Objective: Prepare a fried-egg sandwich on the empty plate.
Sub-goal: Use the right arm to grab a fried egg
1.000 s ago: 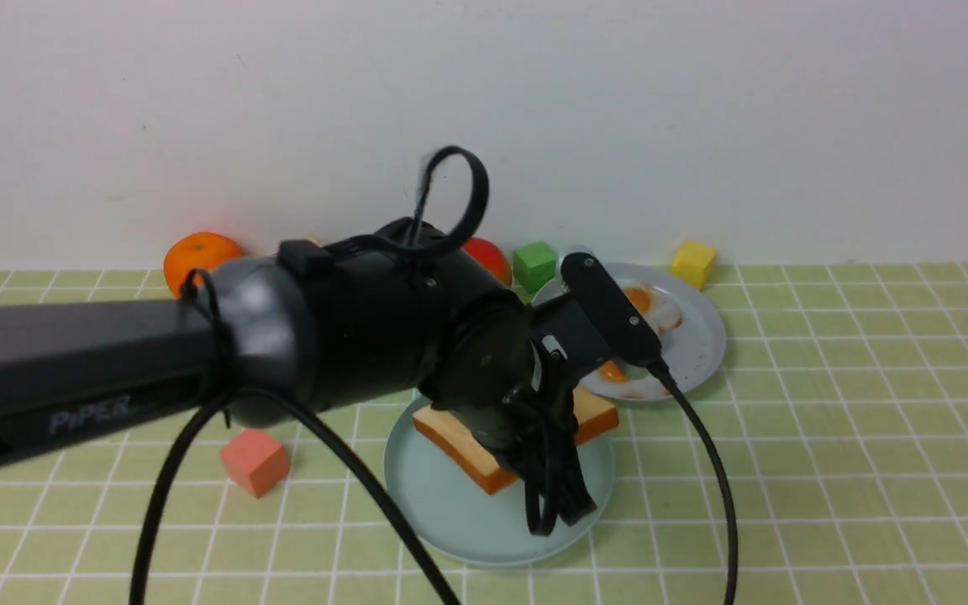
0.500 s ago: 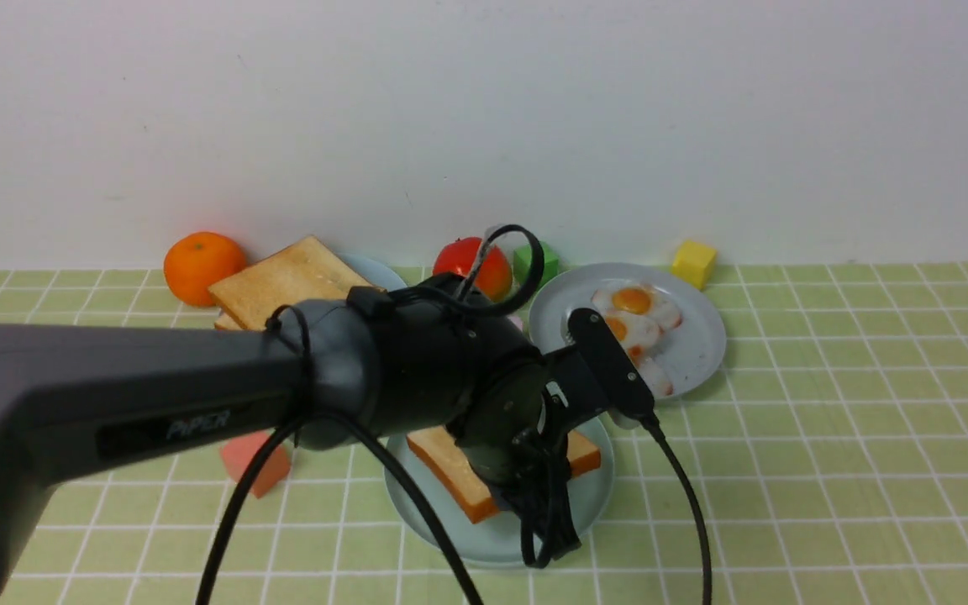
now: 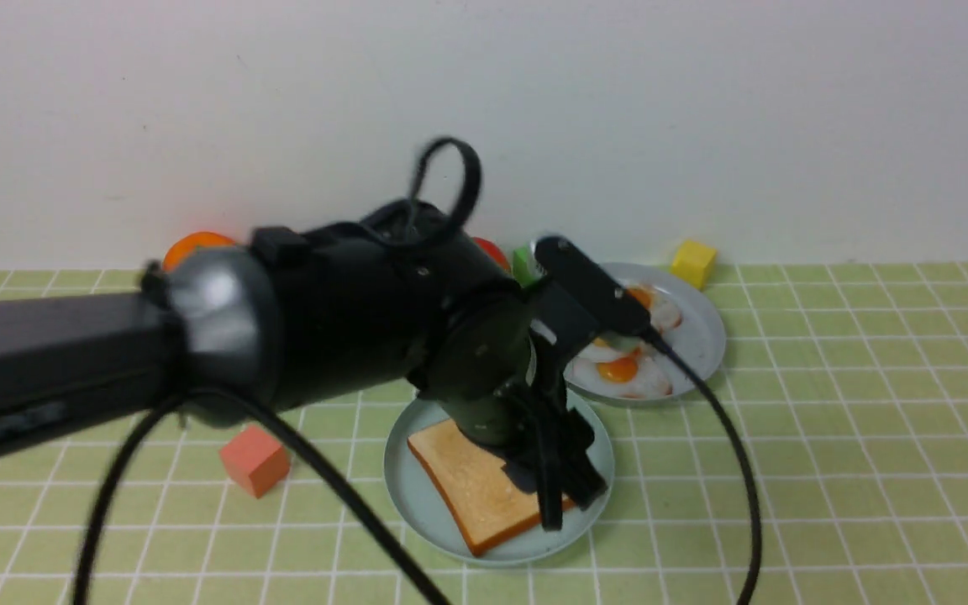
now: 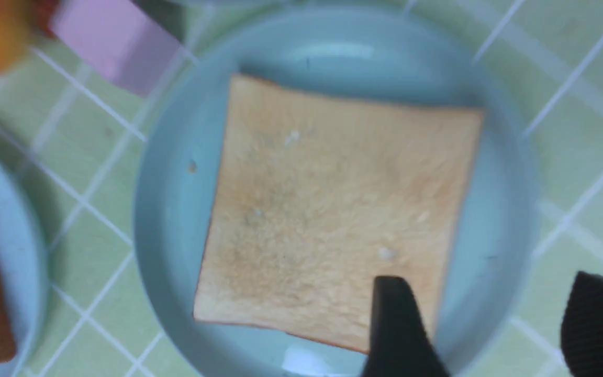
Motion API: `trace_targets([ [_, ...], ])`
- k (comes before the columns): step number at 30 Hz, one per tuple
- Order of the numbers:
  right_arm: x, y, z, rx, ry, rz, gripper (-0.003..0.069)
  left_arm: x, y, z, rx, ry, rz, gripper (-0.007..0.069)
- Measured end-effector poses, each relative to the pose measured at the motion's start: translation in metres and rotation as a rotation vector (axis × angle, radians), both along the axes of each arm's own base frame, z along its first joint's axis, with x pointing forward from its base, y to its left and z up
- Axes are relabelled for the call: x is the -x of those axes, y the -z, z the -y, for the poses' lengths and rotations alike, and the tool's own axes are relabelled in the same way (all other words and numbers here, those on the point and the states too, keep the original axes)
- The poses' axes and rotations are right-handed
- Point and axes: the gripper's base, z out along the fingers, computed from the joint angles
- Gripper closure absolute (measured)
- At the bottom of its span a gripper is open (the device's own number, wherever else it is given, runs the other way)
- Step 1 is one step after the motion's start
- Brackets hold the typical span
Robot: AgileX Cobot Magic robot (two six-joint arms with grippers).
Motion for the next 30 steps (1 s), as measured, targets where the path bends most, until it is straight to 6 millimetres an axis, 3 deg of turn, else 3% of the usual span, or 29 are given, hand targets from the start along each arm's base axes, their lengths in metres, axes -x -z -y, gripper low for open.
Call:
trace_targets([
  [5,-0.050,0.009,-0.009,-0.042,0.031,-0.061,0.0351,0.042,-0.084,-0.034,0.218,-0.081,0.072,0.0524],
  [7,-0.078,0.019,-0.014,-0.068,0.048,-0.111,0.0340,0.060,-0.105,-0.055,0.272,-0.096,0.099,0.0626],
  [8,-0.081,0.020,-0.014,-0.072,0.049,-0.117,0.0339,0.064,-0.108,-0.059,0.280,-0.095,0.105,0.0637],
  [9,-0.099,0.030,-0.018,-0.092,0.060,-0.156,0.0337,0.077,-0.114,-0.073,0.310,-0.100,0.112,0.0638],
  [12,-0.139,0.054,-0.026,-0.130,0.079,-0.239,0.0335,0.105,-0.114,-0.100,0.371,-0.100,0.104,0.0638],
  [17,-0.207,0.092,-0.041,-0.200,0.098,-0.347,0.0330,0.151,-0.094,-0.143,0.530,-0.085,0.122,0.0638],
  [18,-0.210,0.091,-0.042,-0.203,0.097,-0.344,0.0329,0.155,-0.091,-0.146,0.540,-0.084,0.124,0.0638],
  [21,-0.260,0.114,-0.052,-0.247,0.118,-0.390,0.0307,0.175,-0.077,-0.168,0.643,-0.066,0.193,0.0638],
  [25,-0.314,0.144,-0.059,-0.260,0.135,-0.437,0.0267,0.185,-0.069,-0.178,0.706,-0.056,0.239,0.0638],
  [30,-0.358,0.180,-0.055,-0.292,0.176,-0.516,0.0246,0.186,-0.071,-0.178,0.735,-0.054,0.251,0.0638],
])
